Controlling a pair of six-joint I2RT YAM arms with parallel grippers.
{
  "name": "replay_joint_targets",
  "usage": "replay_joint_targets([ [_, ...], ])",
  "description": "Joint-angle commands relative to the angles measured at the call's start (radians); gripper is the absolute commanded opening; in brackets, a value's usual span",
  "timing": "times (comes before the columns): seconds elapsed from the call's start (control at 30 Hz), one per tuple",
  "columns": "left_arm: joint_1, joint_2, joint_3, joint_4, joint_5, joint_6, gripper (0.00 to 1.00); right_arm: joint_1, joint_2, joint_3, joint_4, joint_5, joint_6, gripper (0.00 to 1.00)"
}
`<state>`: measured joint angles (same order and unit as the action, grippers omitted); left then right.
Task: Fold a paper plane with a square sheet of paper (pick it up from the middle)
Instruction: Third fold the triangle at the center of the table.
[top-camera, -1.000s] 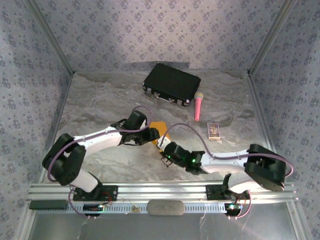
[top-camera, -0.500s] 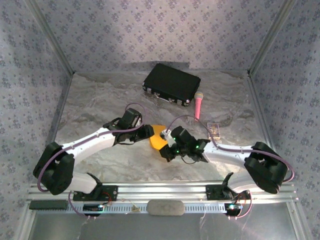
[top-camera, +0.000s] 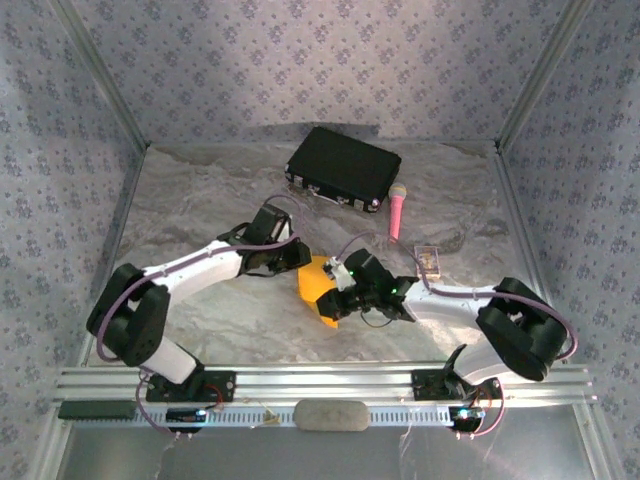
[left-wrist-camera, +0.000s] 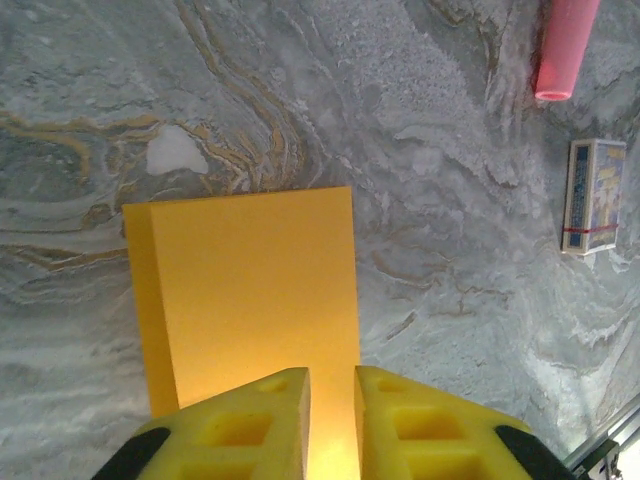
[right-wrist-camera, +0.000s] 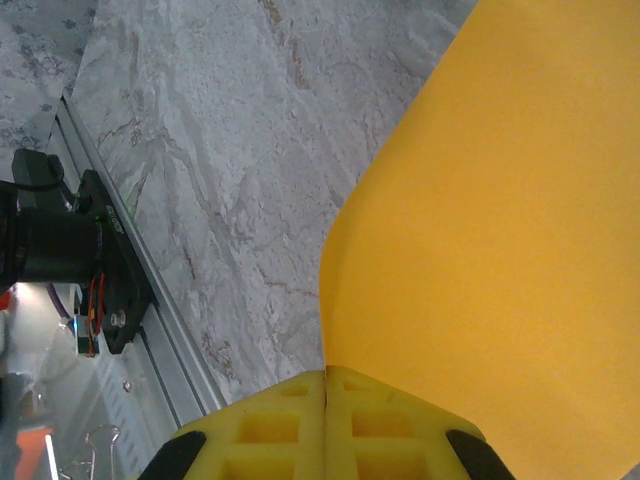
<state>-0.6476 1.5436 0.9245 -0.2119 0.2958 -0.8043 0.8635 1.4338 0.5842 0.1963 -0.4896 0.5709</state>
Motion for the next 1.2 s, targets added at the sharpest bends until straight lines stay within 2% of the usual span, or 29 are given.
replay_joint_targets([
  [0.0,0.005,0.067,0.047,0.024,0.06,0.035,0.16,0.004,0.031,-0.014,0.058,-0.029,0.049,0.01],
  [0.13,0.004,0.159,0.081,0.033,0.103,0.057,0.13,0.004,0.055,-0.01,0.074,-0.03,0.049,0.01],
  [0.33,0.004,0.257,0.104,0.027,0.091,0.08,0.12,0.0,0.069,-0.006,0.077,-0.035,0.05,0.01],
  [0.53,0.001,0.339,0.134,-0.041,0.083,0.181,0.1,-0.004,0.083,-0.004,0.057,-0.012,0.049,0.01],
  [0.87,0.001,0.362,0.121,-0.035,0.106,0.174,0.08,-0.067,0.106,0.017,-0.007,-0.012,0.066,0.01],
  [1.17,0.001,0.363,0.137,-0.056,0.106,0.175,0.08,-0.112,0.141,0.111,-0.187,0.046,-0.006,0.01],
])
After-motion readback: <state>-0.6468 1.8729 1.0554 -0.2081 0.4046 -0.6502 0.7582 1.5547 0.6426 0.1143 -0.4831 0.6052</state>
